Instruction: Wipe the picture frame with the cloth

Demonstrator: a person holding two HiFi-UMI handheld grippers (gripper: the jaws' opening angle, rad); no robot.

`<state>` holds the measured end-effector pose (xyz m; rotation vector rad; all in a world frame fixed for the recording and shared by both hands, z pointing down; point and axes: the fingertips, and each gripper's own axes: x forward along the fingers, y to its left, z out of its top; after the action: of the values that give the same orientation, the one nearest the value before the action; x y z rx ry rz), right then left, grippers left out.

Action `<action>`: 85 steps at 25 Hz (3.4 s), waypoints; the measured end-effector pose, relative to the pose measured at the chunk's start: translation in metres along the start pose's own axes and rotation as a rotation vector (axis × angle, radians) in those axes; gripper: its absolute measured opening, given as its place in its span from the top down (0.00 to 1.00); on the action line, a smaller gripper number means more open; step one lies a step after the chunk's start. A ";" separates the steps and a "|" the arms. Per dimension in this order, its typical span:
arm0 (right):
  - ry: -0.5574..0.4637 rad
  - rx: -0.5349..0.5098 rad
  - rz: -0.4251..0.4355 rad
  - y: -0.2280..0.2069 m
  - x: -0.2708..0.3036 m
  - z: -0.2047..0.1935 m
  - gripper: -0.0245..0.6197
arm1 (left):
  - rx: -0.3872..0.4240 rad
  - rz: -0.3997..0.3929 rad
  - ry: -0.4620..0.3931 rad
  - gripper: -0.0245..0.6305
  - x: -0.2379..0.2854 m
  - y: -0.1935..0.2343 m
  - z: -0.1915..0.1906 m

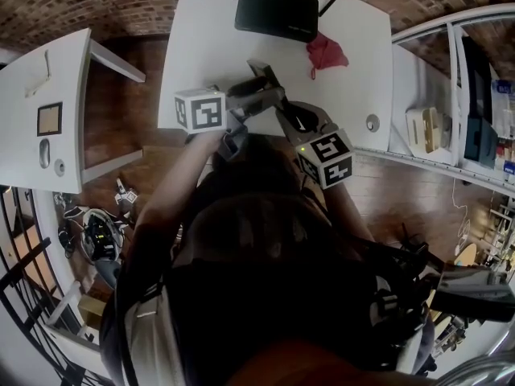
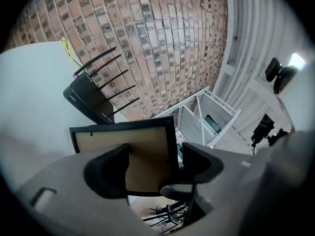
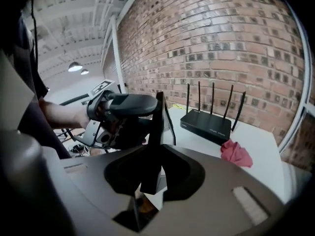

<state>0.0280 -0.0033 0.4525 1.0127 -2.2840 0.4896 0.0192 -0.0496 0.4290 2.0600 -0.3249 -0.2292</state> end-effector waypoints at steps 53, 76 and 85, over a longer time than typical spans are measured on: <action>0.048 0.491 0.199 -0.054 0.066 -0.087 0.73 | -0.168 0.214 0.181 0.94 -0.082 0.125 -0.022; 0.098 0.730 -0.008 -0.111 0.086 -0.135 0.85 | -0.095 0.358 0.270 0.83 -0.032 0.171 -0.023; 0.095 0.770 -0.012 -0.111 0.086 -0.135 0.85 | -0.102 0.387 0.252 0.80 -0.052 0.165 -0.029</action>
<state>0.1154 -0.0491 0.6207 1.3034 -2.0154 1.4444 -0.0440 -0.0858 0.5890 1.8567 -0.5341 0.2432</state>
